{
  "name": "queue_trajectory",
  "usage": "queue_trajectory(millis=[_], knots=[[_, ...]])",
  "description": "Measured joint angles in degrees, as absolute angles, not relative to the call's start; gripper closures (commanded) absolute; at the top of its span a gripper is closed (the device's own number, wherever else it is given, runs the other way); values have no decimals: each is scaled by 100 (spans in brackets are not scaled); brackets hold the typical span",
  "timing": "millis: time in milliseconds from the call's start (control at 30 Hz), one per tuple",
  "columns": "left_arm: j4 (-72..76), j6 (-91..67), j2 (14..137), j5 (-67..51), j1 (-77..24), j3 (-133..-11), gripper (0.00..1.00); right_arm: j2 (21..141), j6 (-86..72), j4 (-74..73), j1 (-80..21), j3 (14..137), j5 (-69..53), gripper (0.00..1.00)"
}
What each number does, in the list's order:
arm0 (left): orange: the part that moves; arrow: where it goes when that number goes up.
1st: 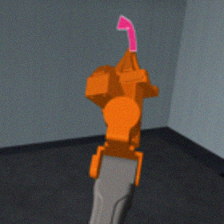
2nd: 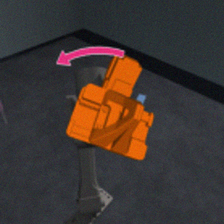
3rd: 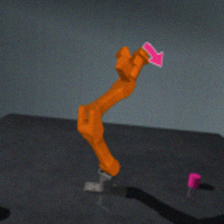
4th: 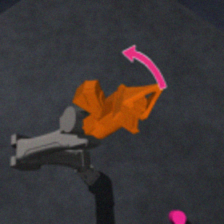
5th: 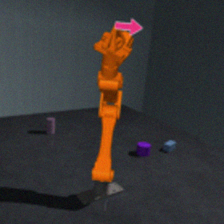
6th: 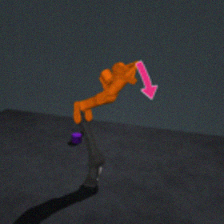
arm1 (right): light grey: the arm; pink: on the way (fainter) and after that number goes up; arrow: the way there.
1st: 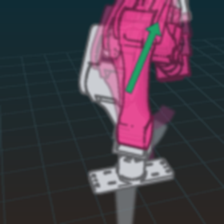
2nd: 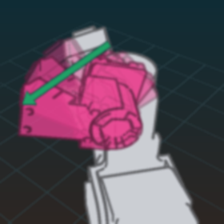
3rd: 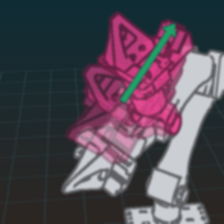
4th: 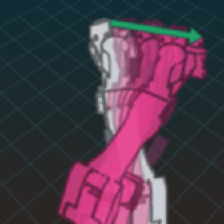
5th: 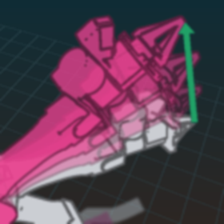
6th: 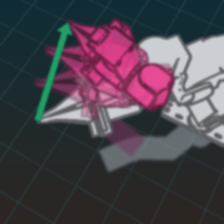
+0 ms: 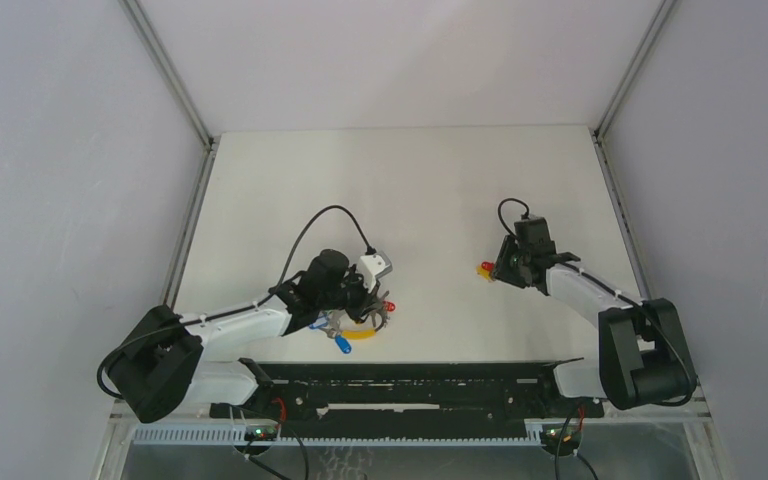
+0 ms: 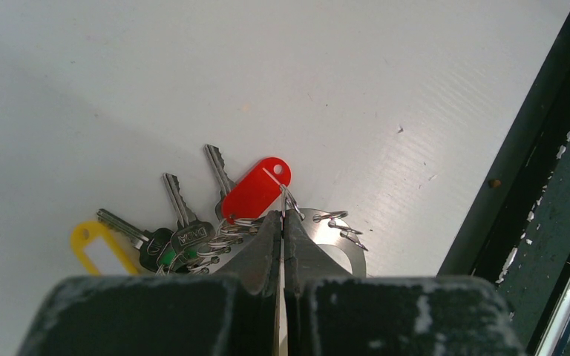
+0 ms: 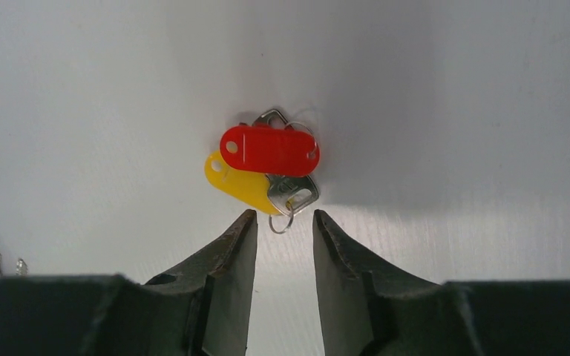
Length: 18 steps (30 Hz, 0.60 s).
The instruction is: Put the keys on the keyring
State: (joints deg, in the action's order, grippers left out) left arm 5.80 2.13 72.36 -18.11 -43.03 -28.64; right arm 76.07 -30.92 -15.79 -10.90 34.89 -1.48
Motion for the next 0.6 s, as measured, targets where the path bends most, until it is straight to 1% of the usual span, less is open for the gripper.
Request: queue_trajectory(millis=[133,300,600], knots=[[580,213,7236,-1811,-4305,-2864,100,7714,-3177,-1406,-1090,3489,-152,71],[580,213,7236,-1804,-4327,-2864,100,7926,-3229,-1339,-1090,3489,-154,71],[574,215,7238,-1793,-4340,-2864,100,7920,-3212,-1330,-1057,3492,-198,72]])
